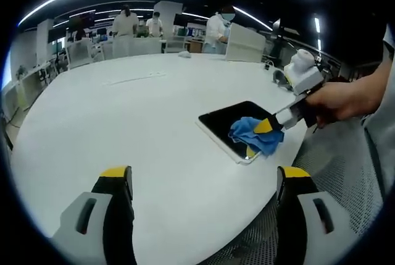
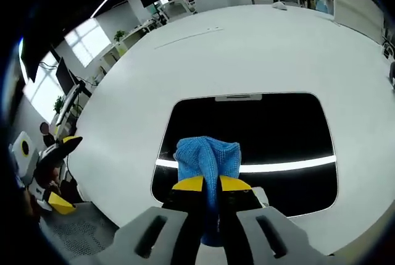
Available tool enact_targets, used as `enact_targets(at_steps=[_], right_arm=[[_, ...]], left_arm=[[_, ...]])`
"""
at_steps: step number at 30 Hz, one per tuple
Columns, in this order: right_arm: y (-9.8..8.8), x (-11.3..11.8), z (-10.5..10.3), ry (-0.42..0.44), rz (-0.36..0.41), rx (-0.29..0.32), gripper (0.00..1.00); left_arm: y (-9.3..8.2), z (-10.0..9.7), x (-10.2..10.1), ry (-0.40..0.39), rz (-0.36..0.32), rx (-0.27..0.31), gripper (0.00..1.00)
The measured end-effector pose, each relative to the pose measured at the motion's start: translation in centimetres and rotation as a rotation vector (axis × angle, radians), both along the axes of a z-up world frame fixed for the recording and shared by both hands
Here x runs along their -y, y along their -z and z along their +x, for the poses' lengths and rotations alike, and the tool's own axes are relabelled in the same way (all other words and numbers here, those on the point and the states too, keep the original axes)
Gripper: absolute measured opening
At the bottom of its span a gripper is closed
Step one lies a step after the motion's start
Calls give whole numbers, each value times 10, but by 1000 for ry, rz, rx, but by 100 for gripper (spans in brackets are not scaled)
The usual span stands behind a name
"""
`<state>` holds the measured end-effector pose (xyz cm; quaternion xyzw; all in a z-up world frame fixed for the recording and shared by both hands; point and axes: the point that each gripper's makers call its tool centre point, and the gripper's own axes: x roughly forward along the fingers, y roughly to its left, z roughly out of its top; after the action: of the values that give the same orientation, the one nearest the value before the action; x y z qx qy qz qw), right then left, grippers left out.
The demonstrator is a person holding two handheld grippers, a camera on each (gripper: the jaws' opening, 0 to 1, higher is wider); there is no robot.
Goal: Wipe the mirror surface with the cleaning cloth until all visible marks leave the cleaned area.
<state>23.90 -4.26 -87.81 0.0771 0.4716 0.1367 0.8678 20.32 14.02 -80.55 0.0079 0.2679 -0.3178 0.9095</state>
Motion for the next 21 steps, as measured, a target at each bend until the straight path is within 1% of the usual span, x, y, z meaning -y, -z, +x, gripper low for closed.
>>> enact_targets(at_steps=[7, 14, 20, 21], right_arm=[[0, -14, 1, 1, 21, -9, 2], [0, -30, 3, -22, 26, -4, 2], [0, -39, 2, -32, 29, -1, 2], [0, -42, 1, -48, 29, -1, 2]], left_arm=[[2, 0, -1, 5, 9, -4, 97], [2, 0, -1, 5, 15, -5, 96], [1, -1, 0, 9, 17, -4, 96], [2, 0, -1, 8, 17, -5, 96]])
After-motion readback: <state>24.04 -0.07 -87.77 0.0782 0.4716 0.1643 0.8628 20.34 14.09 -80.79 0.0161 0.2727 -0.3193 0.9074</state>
